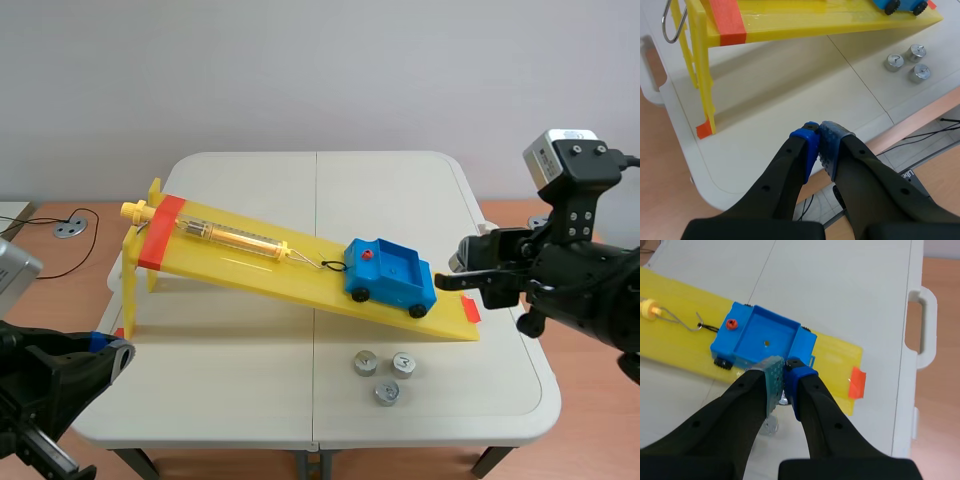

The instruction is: Place the four metal weights on the blue cart on the ramp.

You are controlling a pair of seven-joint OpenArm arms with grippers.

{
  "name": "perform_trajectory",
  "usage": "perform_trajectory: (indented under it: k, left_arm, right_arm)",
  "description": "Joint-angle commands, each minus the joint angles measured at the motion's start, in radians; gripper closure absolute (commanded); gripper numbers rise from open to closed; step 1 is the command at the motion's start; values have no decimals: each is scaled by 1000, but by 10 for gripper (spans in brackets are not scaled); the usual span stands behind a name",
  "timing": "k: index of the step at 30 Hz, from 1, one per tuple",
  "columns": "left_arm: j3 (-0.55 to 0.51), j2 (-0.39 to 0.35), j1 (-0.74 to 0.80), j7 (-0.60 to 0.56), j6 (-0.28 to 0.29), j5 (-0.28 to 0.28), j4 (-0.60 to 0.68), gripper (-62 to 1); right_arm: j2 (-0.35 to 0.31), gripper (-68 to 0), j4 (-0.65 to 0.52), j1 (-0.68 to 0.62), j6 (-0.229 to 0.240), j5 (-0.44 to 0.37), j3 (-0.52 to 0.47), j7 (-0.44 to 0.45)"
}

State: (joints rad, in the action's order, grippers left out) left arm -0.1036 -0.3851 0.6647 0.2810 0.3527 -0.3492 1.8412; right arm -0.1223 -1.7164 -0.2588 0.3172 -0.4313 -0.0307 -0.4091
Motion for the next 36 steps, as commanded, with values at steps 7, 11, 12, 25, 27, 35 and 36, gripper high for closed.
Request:
perform_trajectory:
  k: [7,11,12,25,27,35,36]
  left_arm:
    - [-16,5,-9,-100,18,-74,63,-51]
    - [-16,5,-9,-100,18,-74,63,-51]
    - [-16,5,-9,-100,18,-74,63,-51]
    - [-16,5,-9,-97,18,-74,63,-51]
    - [-16,5,-9,-97,18,-74,63,-51]
    - [-16,5,-9,-96,18,-74,63,-51]
    - [-16,5,-9,-96,18,-74,63,-51]
  right_arm:
    - [63,-6,81,211,-11,-60,21,154]
    - [81,-6,155,269,-11,-60,21,165]
    - [84,-6,172,283,-10,-60,21,165]
    - [122,-6,314,401,14,-52,21,184]
    - [129,-6,342,421,16,-51,21,184]
    - [153,-6,418,473,24,-42,21,203]
    - [156,-6,425,478,23,-37,21,204]
